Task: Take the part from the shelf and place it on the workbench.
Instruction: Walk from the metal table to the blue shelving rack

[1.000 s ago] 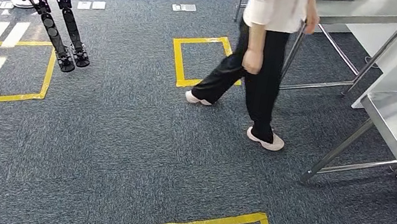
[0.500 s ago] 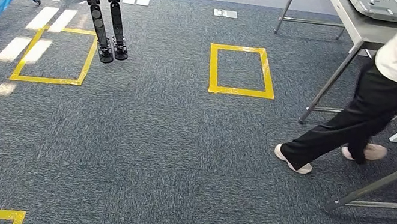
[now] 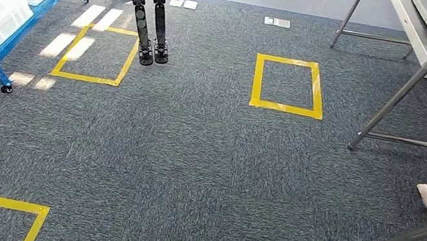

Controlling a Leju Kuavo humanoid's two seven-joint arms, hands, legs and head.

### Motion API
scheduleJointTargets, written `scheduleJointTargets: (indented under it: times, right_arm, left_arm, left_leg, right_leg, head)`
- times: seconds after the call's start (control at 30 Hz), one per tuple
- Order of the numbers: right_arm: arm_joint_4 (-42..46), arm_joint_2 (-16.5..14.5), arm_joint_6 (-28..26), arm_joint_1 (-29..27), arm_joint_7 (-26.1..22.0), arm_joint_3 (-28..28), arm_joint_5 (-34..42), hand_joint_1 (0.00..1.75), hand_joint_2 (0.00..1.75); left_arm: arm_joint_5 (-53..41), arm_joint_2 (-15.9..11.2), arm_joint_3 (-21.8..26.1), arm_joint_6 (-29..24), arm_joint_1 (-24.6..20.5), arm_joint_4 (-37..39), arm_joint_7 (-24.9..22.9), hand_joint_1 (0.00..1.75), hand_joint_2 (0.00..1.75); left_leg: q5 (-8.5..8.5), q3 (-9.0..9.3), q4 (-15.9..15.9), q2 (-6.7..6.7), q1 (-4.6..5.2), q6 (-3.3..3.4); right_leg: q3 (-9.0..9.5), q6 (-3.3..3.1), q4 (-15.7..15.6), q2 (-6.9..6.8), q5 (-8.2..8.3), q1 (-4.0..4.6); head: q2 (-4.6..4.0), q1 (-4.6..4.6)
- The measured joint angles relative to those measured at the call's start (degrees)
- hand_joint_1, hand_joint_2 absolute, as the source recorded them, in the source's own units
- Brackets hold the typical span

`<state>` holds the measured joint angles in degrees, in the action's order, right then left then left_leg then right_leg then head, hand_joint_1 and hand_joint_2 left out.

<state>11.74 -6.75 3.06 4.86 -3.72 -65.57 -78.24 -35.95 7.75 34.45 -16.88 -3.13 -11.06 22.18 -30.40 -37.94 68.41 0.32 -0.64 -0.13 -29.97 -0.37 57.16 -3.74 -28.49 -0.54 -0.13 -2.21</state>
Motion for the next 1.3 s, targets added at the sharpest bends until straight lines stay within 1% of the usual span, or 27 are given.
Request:
scheduleJointTargets:
  times: [0.07,0.1,0.13,0.2,0.23,0.27,0.33,0.4,0.43,0.47,0.5,0.53,0.57,0.63,0.7,0.77,0.83,0.9,0.93,0.97,1.0,1.07,1.13,1.17,1.2,1.23,1.3]
  right_arm:
    - [0.0,0.0,0.0,0.1,0.0,0.0,0.1,0.00,0.00]
    - [0.0,0.0,0.0,0.1,0.0,0.0,0.1,0.00,0.00]
    - [0.0,-0.1,0.0,0.1,0.0,0.0,0.2,0.00,0.00]
    - [0.0,-0.1,0.0,0.3,0.0,0.0,0.3,0.00,0.00]
    - [0.0,-0.1,0.0,0.3,0.0,0.0,0.3,0.00,0.00]
    - [0.0,-0.1,0.0,0.4,0.0,0.0,0.3,0.00,0.00]
    - [0.0,0.0,0.0,0.2,0.0,0.0,0.3,0.00,0.00]
    - [0.0,0.0,0.0,0.0,0.0,0.0,0.3,0.00,0.00]
    - [0.0,0.0,0.0,-0.1,0.1,0.0,0.3,0.00,0.00]
    - [0.0,0.0,0.0,-0.1,0.1,0.0,0.3,0.00,0.00]
    - [0.0,0.1,0.0,-0.1,0.1,0.0,0.3,0.00,0.00]
    - [0.0,0.1,0.0,-0.1,0.1,0.0,0.3,0.00,0.00]
    - [0.0,0.1,0.0,0.0,0.1,0.0,0.3,0.00,0.00]
    - [0.0,0.2,0.0,0.0,0.1,0.0,0.4,0.00,0.00]
    - [0.0,0.2,0.0,0.1,0.1,0.0,0.7,0.00,0.00]
    - [0.0,0.1,-0.1,0.1,0.1,0.0,1.0,0.00,0.00]
    - [0.0,0.0,-0.2,0.0,0.1,0.0,1.1,0.00,0.00]
    - [0.0,0.0,-0.2,-0.3,0.1,0.0,1.1,0.00,0.00]
    - [0.0,0.0,-0.2,-0.3,0.1,0.0,1.1,0.00,0.00]
    - [0.0,0.0,-0.2,-0.3,0.1,0.0,1.1,0.00,0.00]
    - [0.0,-0.1,-0.2,-0.3,0.1,0.0,1.1,0.00,0.00]
    - [0.0,-0.2,-0.2,-0.1,0.1,0.0,1.0,0.00,0.00]
    - [0.0,-0.3,-0.2,-0.1,0.0,0.0,1.0,0.00,0.00]
    - [0.0,-0.3,-0.2,0.0,0.0,0.0,1.0,0.00,0.00]
    - [0.0,-0.3,-0.2,0.1,0.0,0.0,0.9,0.00,0.00]
    - [0.0,-0.3,-0.2,0.2,0.0,0.0,0.9,0.00,0.00]
    - [0.0,-0.3,-0.2,0.2,0.0,0.0,0.9,0.00,0.00]
  left_arm:
    - [-0.1,0.0,0.0,0.0,-0.2,0.0,0.0,0.00,0.00]
    - [-0.1,0.0,0.0,0.0,-0.3,0.0,0.0,0.00,0.00]
    - [-0.2,0.0,0.0,0.0,-0.4,0.0,0.0,0.00,0.00]
    - [-0.3,0.0,0.0,0.0,-0.3,0.0,0.0,0.00,0.00]
    - [-0.3,0.0,0.0,0.0,-0.2,0.0,0.0,0.00,0.00]
    - [-0.3,0.0,0.0,0.0,-0.2,0.0,0.0,0.00,0.00]
    - [-0.4,0.0,0.0,0.0,-0.4,0.0,0.0,0.00,0.00]
    - [-0.5,0.0,0.0,0.0,-0.5,0.0,0.0,0.00,0.00]
    - [-0.5,0.0,0.0,0.0,-0.4,0.0,0.0,0.00,0.00]
    - [-0.6,0.0,0.0,0.0,-0.4,0.0,0.0,0.00,0.00]
    - [-0.6,0.0,0.0,0.0,-0.3,0.0,0.0,0.00,0.00]
    - [-0.6,0.0,0.0,0.0,-0.3,0.0,0.0,0.00,0.00]
    - [-0.6,0.0,0.0,0.0,-0.3,0.0,0.0,0.00,0.00]
    - [-0.7,0.0,0.0,0.0,-0.3,0.0,0.0,0.00,0.00]
    - [-0.9,0.0,0.0,0.1,-0.1,0.0,0.0,0.00,0.00]
    - [-1.1,-0.1,0.0,0.3,0.1,0.0,0.1,0.00,0.00]
    - [-1.2,-0.1,0.0,0.5,-0.1,0.0,0.1,0.00,0.00]
    - [-1.2,-0.1,0.0,0.5,-0.2,0.0,0.1,0.00,0.00]
    - [-1.2,-0.1,0.0,0.5,-0.2,0.0,0.2,0.00,0.00]
    - [-1.1,-0.1,0.0,0.6,-0.1,0.0,0.2,0.00,0.00]
    - [-1.1,-0.1,0.0,0.6,0.0,0.0,0.2,0.00,0.00]
    - [-1.1,-0.2,0.0,0.5,-0.1,0.0,0.2,0.00,0.00]
    - [-1.1,-0.2,0.0,0.5,-0.3,0.0,0.2,0.00,0.00]
    - [-1.0,-0.2,0.0,0.5,-0.4,0.0,0.2,0.00,0.00]
    - [-1.0,-0.2,0.0,0.5,-0.4,0.0,0.2,0.00,0.00]
    - [-1.0,-0.2,0.0,0.5,-0.4,0.0,0.2,0.00,0.00]
    - [-0.9,-0.2,0.0,0.5,-0.3,0.0,0.2,0.00,0.00]
  left_leg:
    - [2.43,4.06,-7.2,2.33,0.33,0.54]
    - [2.90,5.13,-9.1,3.07,0.54,0.86]
    - [2.96,5.45,-10.0,3.27,0.78,1.16]
    - [3.35,5.49,-10.4,2.01,0.80,1.81]
    - [3.62,5.67,-10.8,1.41,0.70,2.16]
    - [3.93,5.86,-11.2,0.83,0.51,2.52]
    - [4.28,5.95,-11.6,-0.40,0.33,2.96]
    - [4.36,5.84,-11.5,-1.86,0.31,3.06]
    - [4.38,5.86,-11.5,-2.61,0.30,3.03]
    - [4.39,5.92,-11.5,-3.36,0.27,2.95]
    - [4.40,5.99,-11.4,-4.10,0.21,2.82]
    - [4.38,5.98,-11.3,-4.84,0.18,2.57]
    - [4.29,5.88,-11.1,-5.56,0.22,2.24]
    - [4.27,5.46,-10.9,-6.60,0.30,1.49]
    - [4.38,5.06,-10.8,-7.10,0.09,0.86]
    - [3.22,4.15,-9.0,-5.06,0.00,0.40]
    - [-0.34,1.22,-2.7,-2.02,0.04,0.07]
    - [-3.61,-2.44,4.8,-1.03,-0.02,-0.09]
    - [-3.87,-3.27,6.5,-0.90,-0.01,-0.07]
    - [-3.04,-2.97,6.0,-0.75,0.00,0.05]
    - [-1.37,-1.55,3.4,-0.45,0.04,0.26]
    - [2.06,2.88,-4.8,1.96,0.46,1.04]
    - [3.24,5.23,-9.5,3.88,1.04,1.78]
    - [3.16,5.28,-10.0,3.85,1.28,2.01]
    - [3.34,5.20,-10.2,3.10,1.31,2.27]
    - [3.62,5.33,-10.5,2.50,1.18,2.54]
    - [4.29,5.66,-11.3,1.29,0.72,3.17]
  right_leg:
    - [0.18,0.29,0.0,-1.06,-0.23,0.31]
    - [0.26,0.52,0.1,-1.52,-0.35,0.48]
    - [0.34,0.73,0.1,-2.02,-0.42,0.60]
    - [0.49,1.24,0.1,-2.75,-0.59,0.64]
    - [0.39,1.49,0.6,-2.08,-0.98,0.58]
    - [-0.23,1.61,2.1,-0.78,-1.88,0.51]
    - [-3.23,1.45,8.7,2.25,-4.87,0.15]
    - [-6.56,1.55,15.5,3.18,-7.10,-0.10]
    - [-7.07,1.92,16.3,3.28,-6.99,-0.18]
    - [-6.45,2.46,14.8,3.43,-5.93,-0.29]
    - [-4.91,3.05,11.4,3.84,-4.27,-0.49]
    - [-3.06,3.56,7.2,4.98,-2.60,-0.79]
    - [-1.57,3.70,3.6,6.01,-1.30,-0.93]
    - [-0.29,3.17,0.4,7.24,-0.39,-0.90]
    - [-0.15,2.25,0.3,6.28,-0.15,-0.75]
    - [-0.04,1.44,0.1,5.18,0.11,-0.89]
    - [-0.03,0.68,0.1,3.77,0.13,-0.68]
    - [-0.09,0.24,0.1,2.22,0.01,-0.26]
    - [-0.10,0.16,0.1,1.53,-0.05,-0.12]
    - [-0.07,0.09,0.1,0.91,-0.10,-0.01]
    - [0.02,0.05,0.1,0.33,-0.15,0.07]
    - [0.27,0.06,0.1,-0.73,-0.32,0.39]
    - [0.38,0.34,0.1,-1.69,-0.53,0.75]
    - [0.42,0.53,0.1,-2.22,-0.60,0.85]
    - [0.56,0.71,0.0,-2.80,-0.64,0.90]
    - [0.53,0.94,0.2,-2.75,-0.81,0.90]
    - [-0.44,1.23,2.7,-0.35,-2.27,0.80]
  head:
    - [0.00,0.03]
    - [0.00,0.10]
    - [0.00,0.16]
    - [0.00,0.23]
    - [0.00,0.28]
    - [0.00,0.36]
    - [0.00,0.53]
    - [0.00,0.56]
    - [0.00,0.56]
    - [0.00,0.57]
    - [0.00,0.55]
    - [0.00,0.60]
    - [0.00,0.62]
    - [0.00,0.59]
    - [0.00,0.51]
    - [0.00,0.35]
    - [0.00,0.05]
    - [0.00,-0.07]
    - [0.00,-0.07]
    - [0.00,-0.09]
    - [0.00,-0.09]
    - [0.00,-0.10]
    - [0.00,-0.03]
    - [0.00,0.01]
    - [0.00,0.02]
    - [0.00,0.01]
    - [0.00,0.14]
